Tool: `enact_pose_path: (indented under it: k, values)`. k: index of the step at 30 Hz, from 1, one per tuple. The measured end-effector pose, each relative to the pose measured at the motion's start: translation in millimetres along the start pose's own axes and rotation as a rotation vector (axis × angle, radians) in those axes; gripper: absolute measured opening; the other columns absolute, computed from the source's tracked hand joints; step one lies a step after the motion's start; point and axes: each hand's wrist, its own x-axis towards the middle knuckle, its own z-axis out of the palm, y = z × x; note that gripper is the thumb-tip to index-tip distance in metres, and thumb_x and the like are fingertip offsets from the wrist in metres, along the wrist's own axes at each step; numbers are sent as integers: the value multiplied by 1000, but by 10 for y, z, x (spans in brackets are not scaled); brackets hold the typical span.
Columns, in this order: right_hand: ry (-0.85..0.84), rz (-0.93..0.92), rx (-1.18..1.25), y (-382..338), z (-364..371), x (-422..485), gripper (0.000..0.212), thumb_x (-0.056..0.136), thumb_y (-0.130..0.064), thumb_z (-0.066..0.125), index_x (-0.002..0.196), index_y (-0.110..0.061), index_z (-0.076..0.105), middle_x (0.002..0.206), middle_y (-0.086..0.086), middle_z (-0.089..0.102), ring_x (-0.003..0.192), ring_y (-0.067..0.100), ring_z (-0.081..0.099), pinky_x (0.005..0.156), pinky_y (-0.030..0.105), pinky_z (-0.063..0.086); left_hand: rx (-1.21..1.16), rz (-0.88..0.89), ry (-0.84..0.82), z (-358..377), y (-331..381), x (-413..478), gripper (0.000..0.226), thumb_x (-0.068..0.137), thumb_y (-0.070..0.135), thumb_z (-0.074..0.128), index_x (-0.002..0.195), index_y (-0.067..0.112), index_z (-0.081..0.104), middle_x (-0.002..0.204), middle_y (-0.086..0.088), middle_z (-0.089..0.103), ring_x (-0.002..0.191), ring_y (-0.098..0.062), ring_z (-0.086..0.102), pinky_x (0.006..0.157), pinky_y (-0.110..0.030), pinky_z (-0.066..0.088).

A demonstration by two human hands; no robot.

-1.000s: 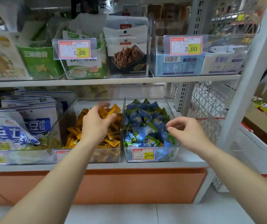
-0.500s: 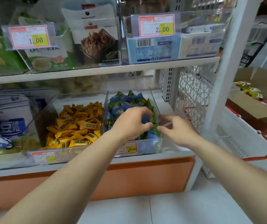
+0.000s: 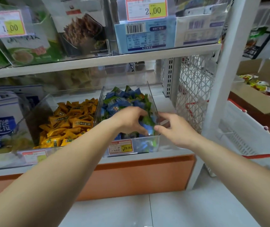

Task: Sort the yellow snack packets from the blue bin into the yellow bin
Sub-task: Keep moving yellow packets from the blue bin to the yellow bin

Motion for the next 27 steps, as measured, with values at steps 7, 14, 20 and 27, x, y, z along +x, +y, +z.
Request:
enact_pose_path:
  k: [7, 14, 20, 27]
  values:
    - [10, 28, -18, -14, 15, -3, 50, 93, -31, 65, 141, -23, 52, 127, -1, 61, 97, 12, 55, 82, 24, 39, -26, -289, 394, -393, -374, -211, 71, 75, 59, 76, 131, 29, 44, 110, -2, 65, 96, -25, 63, 72, -37, 54]
    - [-8, 38, -37, -27, -1, -18, 47, 94, -34, 63, 138, -24, 53, 119, -4, 61, 93, 13, 58, 79, 26, 39, 277, -143, 654, -259, -43, -251, 47, 82, 30, 75, 126, 22, 59, 125, -7, 56, 111, -32, 56, 81, -43, 53]
    - [-23, 26, -89, -52, -8, -11, 54, 96, -32, 60, 146, -22, 44, 131, 7, 57, 113, 21, 55, 91, 28, 41, -134, 5, 89, -5, 138, -88, 28, 96, 11, 53, 114, 21, 72, 114, 4, 72, 106, -13, 64, 88, -21, 47]
    - [-46, 13, -107, -39, 0, -16, 57, 96, -32, 60, 149, -20, 41, 135, 7, 53, 119, 23, 52, 100, 31, 42, -191, -62, 72, 110, -1, -35, 41, 92, 25, 62, 132, 32, 59, 118, 9, 69, 107, -13, 63, 90, -29, 51]
